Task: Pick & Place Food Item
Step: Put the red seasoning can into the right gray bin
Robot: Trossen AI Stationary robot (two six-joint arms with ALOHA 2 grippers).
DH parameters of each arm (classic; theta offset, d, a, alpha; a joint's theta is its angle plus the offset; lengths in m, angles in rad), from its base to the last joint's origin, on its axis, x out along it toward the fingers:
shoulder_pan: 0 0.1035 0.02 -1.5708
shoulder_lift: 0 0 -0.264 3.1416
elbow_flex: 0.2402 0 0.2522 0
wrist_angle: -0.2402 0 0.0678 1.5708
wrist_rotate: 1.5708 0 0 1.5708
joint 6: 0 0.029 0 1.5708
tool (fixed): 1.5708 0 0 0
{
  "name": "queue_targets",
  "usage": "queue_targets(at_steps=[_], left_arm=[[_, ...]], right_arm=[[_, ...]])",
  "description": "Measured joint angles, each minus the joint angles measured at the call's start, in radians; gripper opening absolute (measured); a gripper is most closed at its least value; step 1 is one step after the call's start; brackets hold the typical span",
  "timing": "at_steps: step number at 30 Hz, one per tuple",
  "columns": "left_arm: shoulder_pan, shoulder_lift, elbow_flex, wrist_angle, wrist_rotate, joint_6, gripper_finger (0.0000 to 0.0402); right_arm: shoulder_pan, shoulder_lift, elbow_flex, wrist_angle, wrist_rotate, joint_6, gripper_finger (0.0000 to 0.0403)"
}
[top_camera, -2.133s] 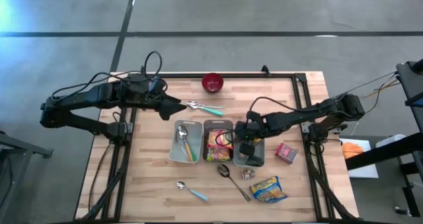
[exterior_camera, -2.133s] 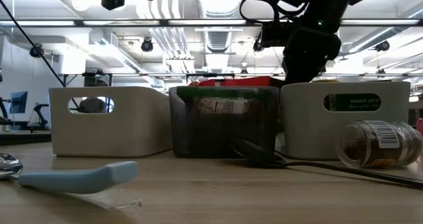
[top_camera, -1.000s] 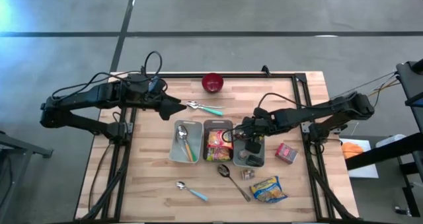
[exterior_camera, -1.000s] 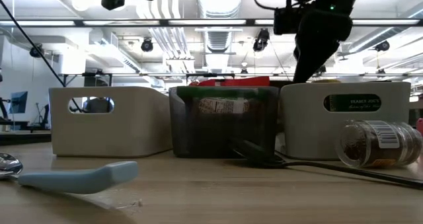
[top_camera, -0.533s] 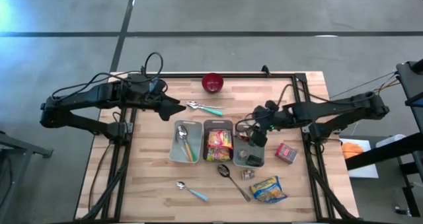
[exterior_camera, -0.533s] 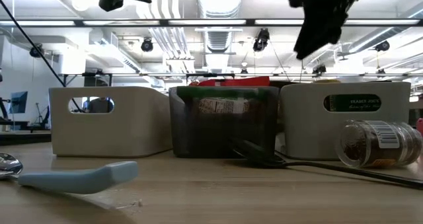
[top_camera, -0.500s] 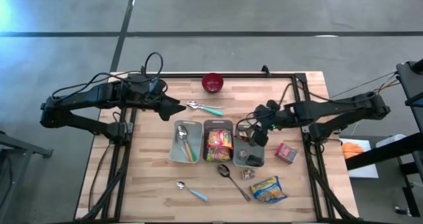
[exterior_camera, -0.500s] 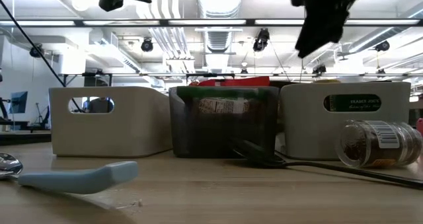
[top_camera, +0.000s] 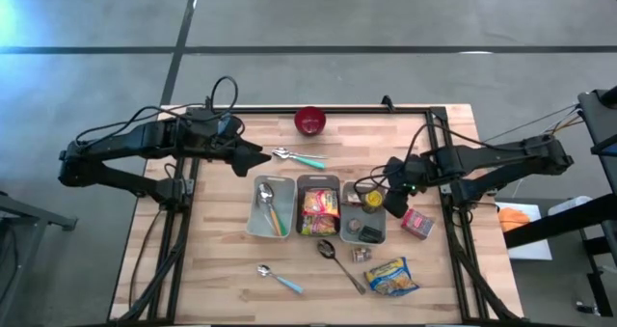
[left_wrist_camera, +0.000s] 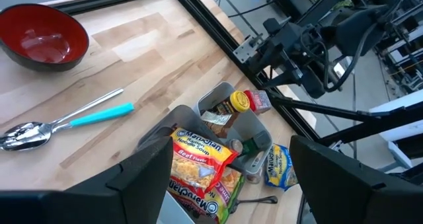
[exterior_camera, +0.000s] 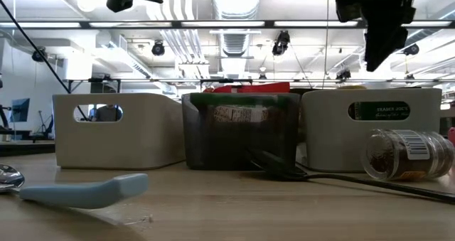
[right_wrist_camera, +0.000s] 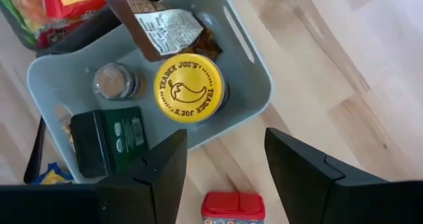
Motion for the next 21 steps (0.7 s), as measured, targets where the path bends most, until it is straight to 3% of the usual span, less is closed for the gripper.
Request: queue_targets(at_steps=[8, 21], left_arm=[[0.0, 0.0, 0.0, -0.026, 0.0, -0.001, 0.0305], [0.0, 0.0, 0.0, -0.03, 0.0, -0.005, 0.0305]], right_arm=[[0.0, -0.001, 0.0, -0.137, -0.012, 0.104, 0.0201], [0.003, -0.002, 0.0, -0.154, 0.012, 0.18, 0.0201]])
